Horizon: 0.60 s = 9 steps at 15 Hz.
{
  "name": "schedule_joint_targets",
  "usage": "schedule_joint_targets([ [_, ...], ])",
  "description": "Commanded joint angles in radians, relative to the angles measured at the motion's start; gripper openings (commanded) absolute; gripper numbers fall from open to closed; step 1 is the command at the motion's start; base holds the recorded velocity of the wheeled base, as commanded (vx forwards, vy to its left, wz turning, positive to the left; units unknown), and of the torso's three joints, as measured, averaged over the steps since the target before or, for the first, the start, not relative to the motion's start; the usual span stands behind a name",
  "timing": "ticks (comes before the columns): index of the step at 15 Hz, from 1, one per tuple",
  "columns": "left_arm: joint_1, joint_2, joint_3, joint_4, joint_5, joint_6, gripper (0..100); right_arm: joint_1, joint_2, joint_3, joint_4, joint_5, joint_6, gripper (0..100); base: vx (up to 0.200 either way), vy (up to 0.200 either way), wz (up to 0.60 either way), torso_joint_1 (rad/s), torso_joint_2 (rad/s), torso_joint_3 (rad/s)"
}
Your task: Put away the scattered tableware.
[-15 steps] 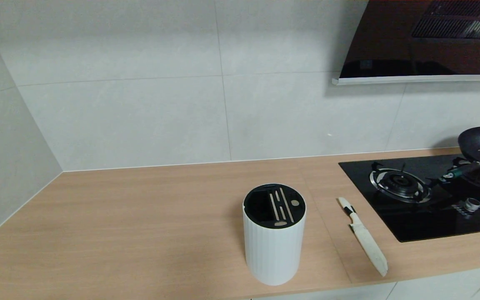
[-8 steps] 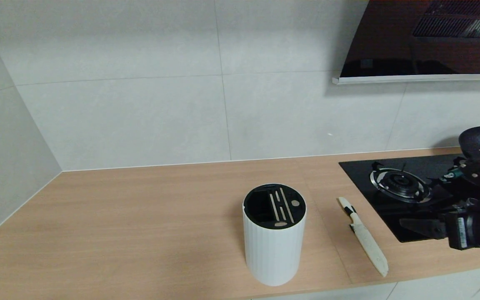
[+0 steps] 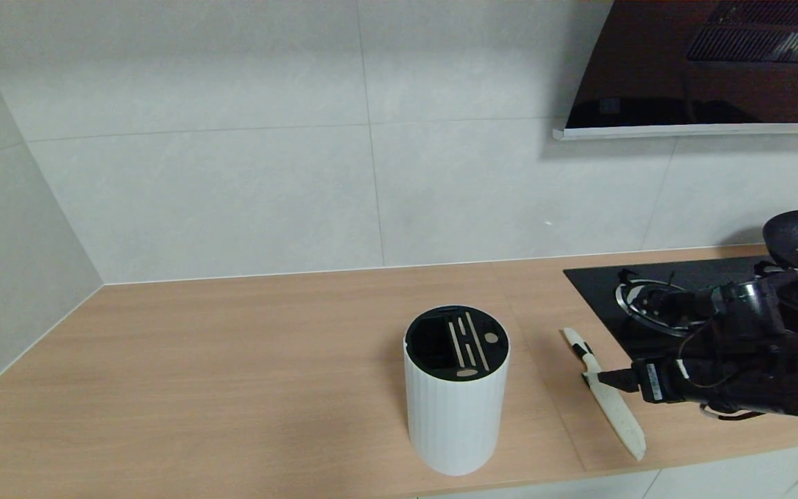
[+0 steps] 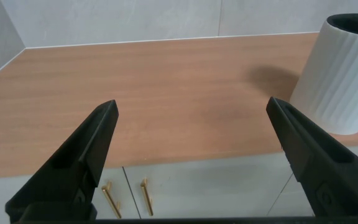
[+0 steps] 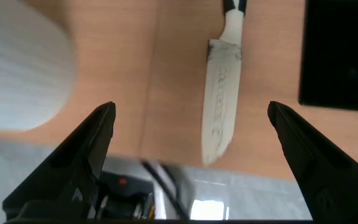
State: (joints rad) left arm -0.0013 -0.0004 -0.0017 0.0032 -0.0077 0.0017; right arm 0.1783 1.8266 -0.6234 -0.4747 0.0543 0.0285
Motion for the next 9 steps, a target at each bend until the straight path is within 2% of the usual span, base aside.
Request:
schedule_joint_targets([
  [1,0.0,0.0,0.0,0.0,-0.002,0.0,100,0.009,0.175,0.005,-0.084,-0.03,-0.001,100,0.0,0.0,0.0,0.0,0.0,0.0],
  [2,0.0,0.0,0.0,0.0,0.0,0.0,100,0.009,0.214,0.005,-0.128,-0.045,-0.001,100,0.0,0.0,0.0,0.0,0.0,0.0],
  [4,0.0,0.0,0.0,0.0,0.0,0.0,100,0.015,0.385,0.005,-0.377,-0.14,0.007,100,0.0,0.0,0.0,0.0,0.0,0.0],
  [6,0.0,0.0,0.0,0.0,0.0,0.0,100,0.015,0.458,0.011,-0.501,-0.148,0.004,100,0.0,0.0,0.0,0.0,0.0,0.0],
  [9,0.0,0.0,0.0,0.0,0.0,0.0,100,0.007,0.479,-0.012,-0.525,-0.148,0.005,100,0.0,0.0,0.0,0.0,0.0,0.0],
])
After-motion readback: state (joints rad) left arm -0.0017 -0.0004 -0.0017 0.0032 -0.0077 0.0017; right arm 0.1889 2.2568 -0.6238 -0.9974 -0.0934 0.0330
